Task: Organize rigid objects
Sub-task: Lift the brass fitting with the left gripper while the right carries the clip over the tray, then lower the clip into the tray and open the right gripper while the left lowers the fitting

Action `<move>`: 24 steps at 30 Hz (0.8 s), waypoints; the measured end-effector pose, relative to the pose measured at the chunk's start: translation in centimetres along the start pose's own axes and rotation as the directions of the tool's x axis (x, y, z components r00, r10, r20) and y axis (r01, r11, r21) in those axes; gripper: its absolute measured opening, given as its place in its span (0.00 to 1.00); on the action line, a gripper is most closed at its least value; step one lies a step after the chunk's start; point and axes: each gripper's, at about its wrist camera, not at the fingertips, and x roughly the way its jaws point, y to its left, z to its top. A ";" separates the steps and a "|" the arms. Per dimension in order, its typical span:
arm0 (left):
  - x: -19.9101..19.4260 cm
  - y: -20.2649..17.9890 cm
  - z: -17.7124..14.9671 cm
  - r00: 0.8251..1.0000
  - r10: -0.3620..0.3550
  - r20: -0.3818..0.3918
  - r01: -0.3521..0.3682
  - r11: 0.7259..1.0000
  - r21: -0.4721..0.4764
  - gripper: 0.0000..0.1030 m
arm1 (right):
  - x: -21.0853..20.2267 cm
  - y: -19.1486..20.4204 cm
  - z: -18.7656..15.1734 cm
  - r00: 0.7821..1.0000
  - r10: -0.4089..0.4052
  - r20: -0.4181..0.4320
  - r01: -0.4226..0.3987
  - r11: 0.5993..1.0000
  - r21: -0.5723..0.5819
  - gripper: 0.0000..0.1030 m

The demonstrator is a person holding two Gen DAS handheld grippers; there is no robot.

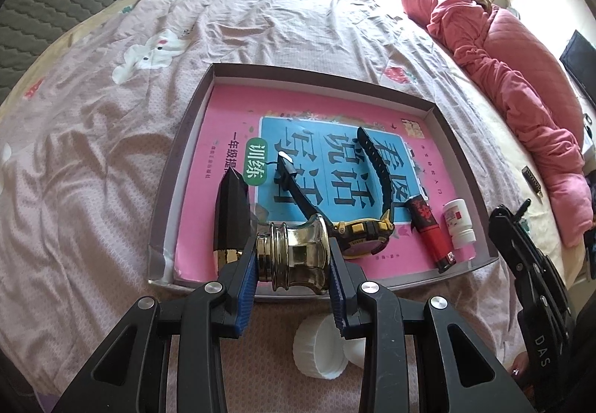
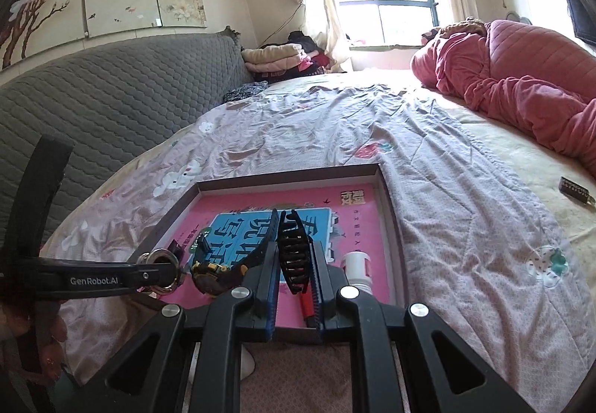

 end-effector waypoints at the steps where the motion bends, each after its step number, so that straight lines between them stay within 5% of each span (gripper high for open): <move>1: 0.2 0.0 0.0 1.000 0.002 -0.002 -0.002 1.000 0.002 0.34 | 0.3 0.1 0.0 1.000 0.005 -0.007 -0.006 1.000 -0.006 0.15; 24: 2.6 -0.8 -0.3 0.999 0.014 -0.035 -0.013 1.000 0.024 0.34 | 4.7 1.4 -0.1 0.992 0.048 -0.117 -0.054 0.997 -0.050 0.15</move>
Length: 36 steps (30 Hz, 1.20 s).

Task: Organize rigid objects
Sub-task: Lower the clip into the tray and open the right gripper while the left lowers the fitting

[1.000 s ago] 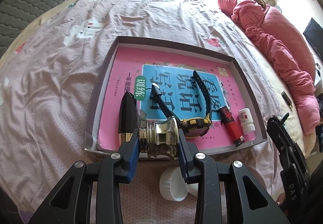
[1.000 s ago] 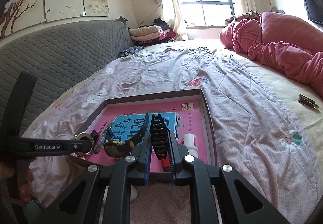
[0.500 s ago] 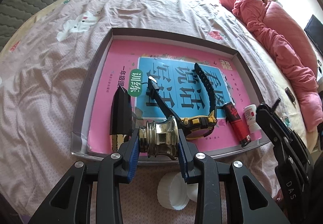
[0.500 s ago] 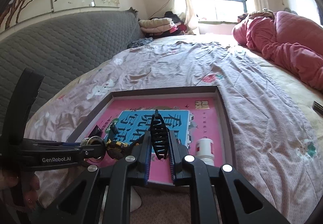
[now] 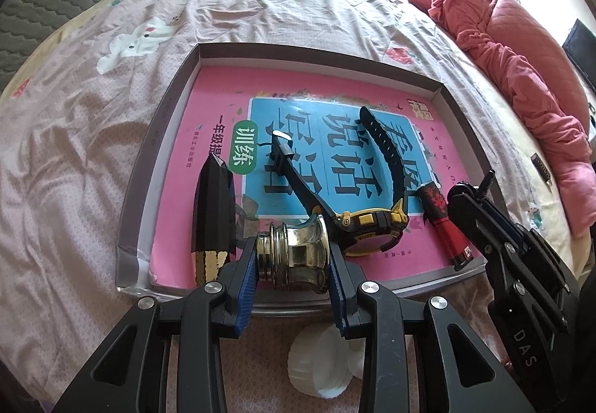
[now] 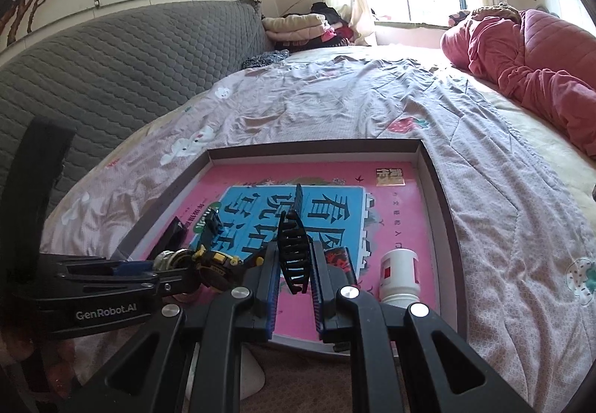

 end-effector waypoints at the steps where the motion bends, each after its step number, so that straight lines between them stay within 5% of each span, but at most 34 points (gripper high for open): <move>1: 0.0 0.0 0.0 1.000 0.002 0.000 -0.002 1.000 0.002 0.34 | 0.1 0.0 0.0 1.000 -0.002 -0.002 0.002 1.000 0.001 0.15; 36: 0.7 -0.1 0.3 1.000 0.017 -0.023 -0.017 1.000 0.025 0.33 | 3.6 0.2 -0.7 0.985 0.001 -0.173 -0.003 1.000 -0.010 0.15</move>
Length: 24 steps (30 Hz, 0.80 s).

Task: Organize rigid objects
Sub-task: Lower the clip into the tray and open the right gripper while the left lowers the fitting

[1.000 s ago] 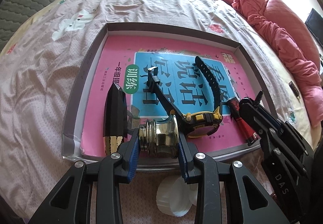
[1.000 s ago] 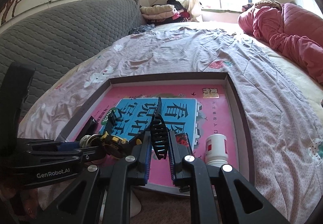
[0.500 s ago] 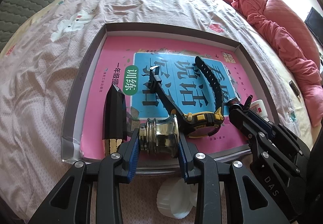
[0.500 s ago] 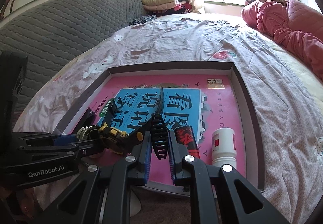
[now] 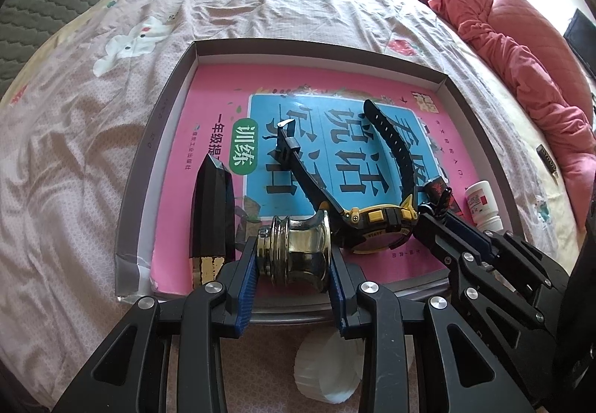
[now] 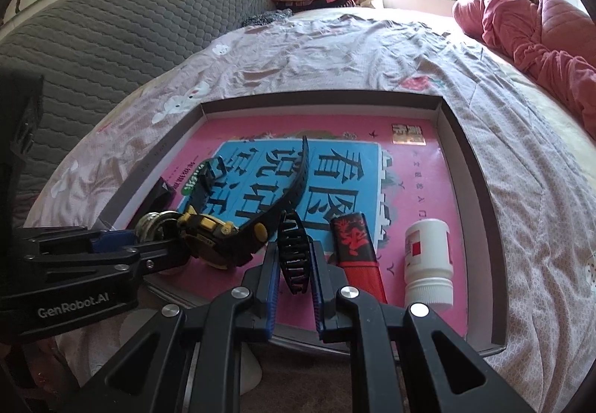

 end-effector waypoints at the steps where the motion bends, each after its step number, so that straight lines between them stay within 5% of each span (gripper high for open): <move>1: 0.0 0.0 0.0 1.000 0.001 -0.001 -0.001 1.000 0.003 0.33 | 0.0 0.0 0.0 1.000 0.001 -0.001 -0.001 1.000 0.002 0.15; 24: -0.1 -0.7 -0.3 0.999 0.035 -0.011 -0.035 0.999 0.037 0.33 | 0.4 -0.2 0.3 1.000 -0.003 -0.028 0.004 1.000 0.006 0.16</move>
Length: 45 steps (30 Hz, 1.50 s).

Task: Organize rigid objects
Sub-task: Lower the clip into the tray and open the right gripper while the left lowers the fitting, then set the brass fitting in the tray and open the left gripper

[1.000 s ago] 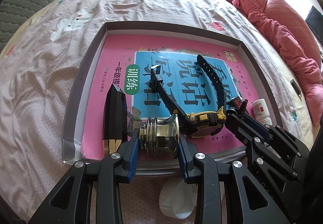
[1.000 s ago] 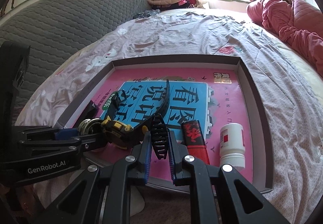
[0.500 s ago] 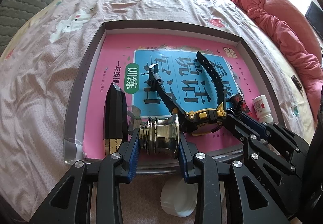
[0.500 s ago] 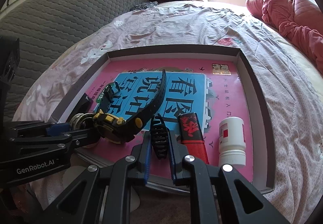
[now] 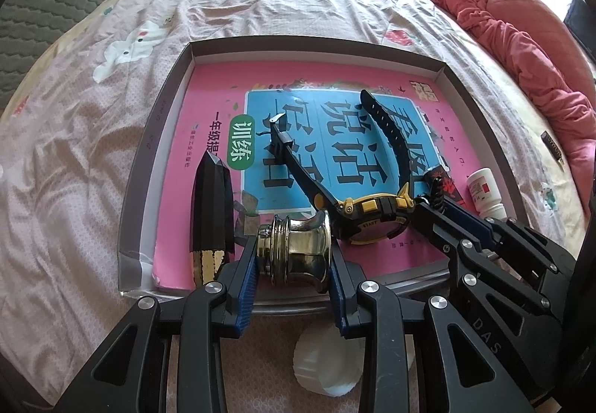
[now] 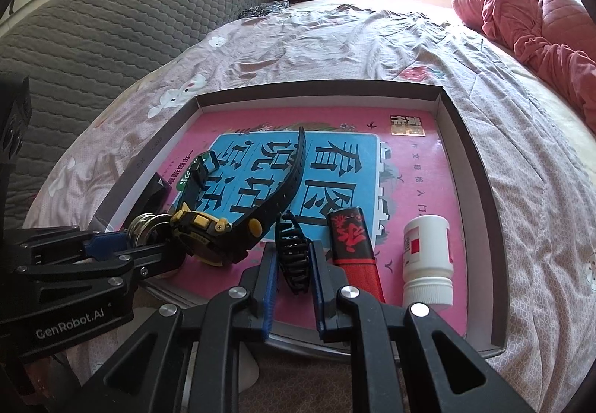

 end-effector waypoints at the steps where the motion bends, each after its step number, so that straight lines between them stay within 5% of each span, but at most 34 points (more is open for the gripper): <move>1: 0.0 0.0 0.0 1.000 0.003 0.000 -0.003 1.000 0.003 0.33 | 0.0 -0.1 0.0 1.000 -0.004 0.000 0.004 1.000 0.001 0.17; 15: -0.3 -0.3 -0.1 1.000 0.007 -0.009 -0.007 1.000 0.002 0.33 | -2.0 -0.6 0.5 0.997 0.020 0.080 -0.023 0.999 0.028 0.42; 41: -1.0 -0.1 -0.2 1.000 0.007 0.004 -0.007 1.000 -0.019 0.40 | -2.9 -2.2 0.8 0.991 -0.009 0.130 -0.004 0.995 0.098 0.43; 45: -1.5 0.0 -0.2 1.000 0.007 0.021 -0.007 1.000 -0.026 0.41 | -3.0 -2.2 0.7 0.991 -0.010 0.131 -0.002 0.996 0.094 0.49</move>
